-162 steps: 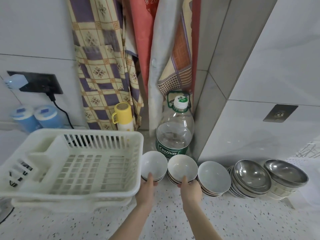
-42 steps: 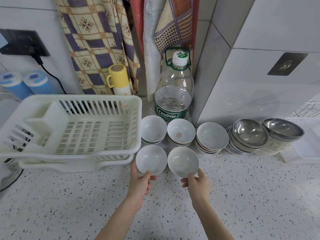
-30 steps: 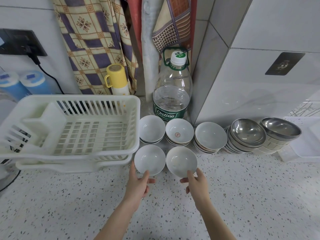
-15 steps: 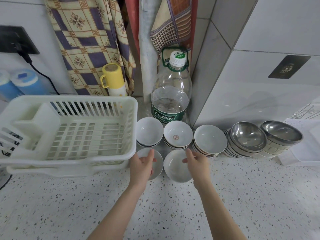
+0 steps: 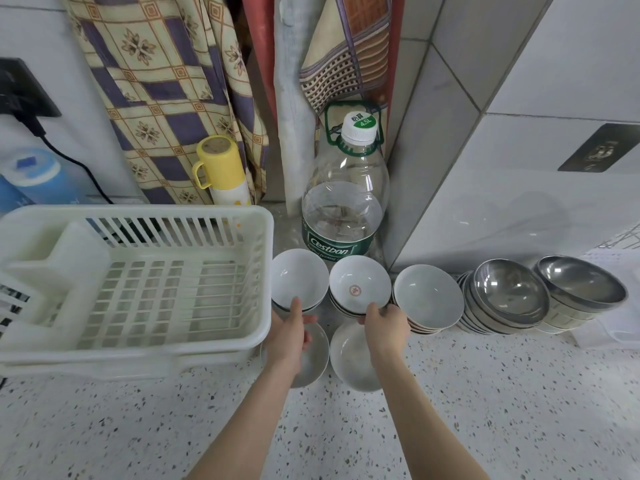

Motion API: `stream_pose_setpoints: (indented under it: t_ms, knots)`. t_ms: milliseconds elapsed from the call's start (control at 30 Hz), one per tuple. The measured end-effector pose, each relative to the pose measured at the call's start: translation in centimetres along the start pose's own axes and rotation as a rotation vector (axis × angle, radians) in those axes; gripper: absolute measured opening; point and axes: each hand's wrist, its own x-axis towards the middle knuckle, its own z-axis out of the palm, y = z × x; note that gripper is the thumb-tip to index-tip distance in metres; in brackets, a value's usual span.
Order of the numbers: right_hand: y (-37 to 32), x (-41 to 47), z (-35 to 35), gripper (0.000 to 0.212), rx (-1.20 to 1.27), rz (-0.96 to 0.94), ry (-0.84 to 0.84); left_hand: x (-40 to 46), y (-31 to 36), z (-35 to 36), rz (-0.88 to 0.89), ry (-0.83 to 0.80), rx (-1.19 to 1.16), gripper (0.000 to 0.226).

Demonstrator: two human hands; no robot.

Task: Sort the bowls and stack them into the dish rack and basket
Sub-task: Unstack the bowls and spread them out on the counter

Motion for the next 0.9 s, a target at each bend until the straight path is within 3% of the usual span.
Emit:
stream_pose_setpoints:
  t_ms: [67, 267, 600, 900]
  knots:
    - [0.0, -0.1, 0.1, 0.018, -0.009, -0.009, 0.012, -0.2, 0.6, 0.2, 0.007, -0.005, -0.047, 0.011]
    - [-0.5, -0.5, 0.1, 0.025, 0.008, -0.034, 0.051, -0.3, 1.6, 0.3, 0.029, -0.027, -0.058, 0.032]
    - [-0.7, -1.8, -0.2, 0.020, 0.113, -0.100, 0.107, 0.1, 1.0, -0.3, 0.003, -0.060, -0.089, 0.022]
    - [-0.2, -3.1, -2.8, 0.024, 0.248, -0.157, 0.148, -2.2, 1.2, -0.7, 0.028, -0.213, -0.265, 0.022]
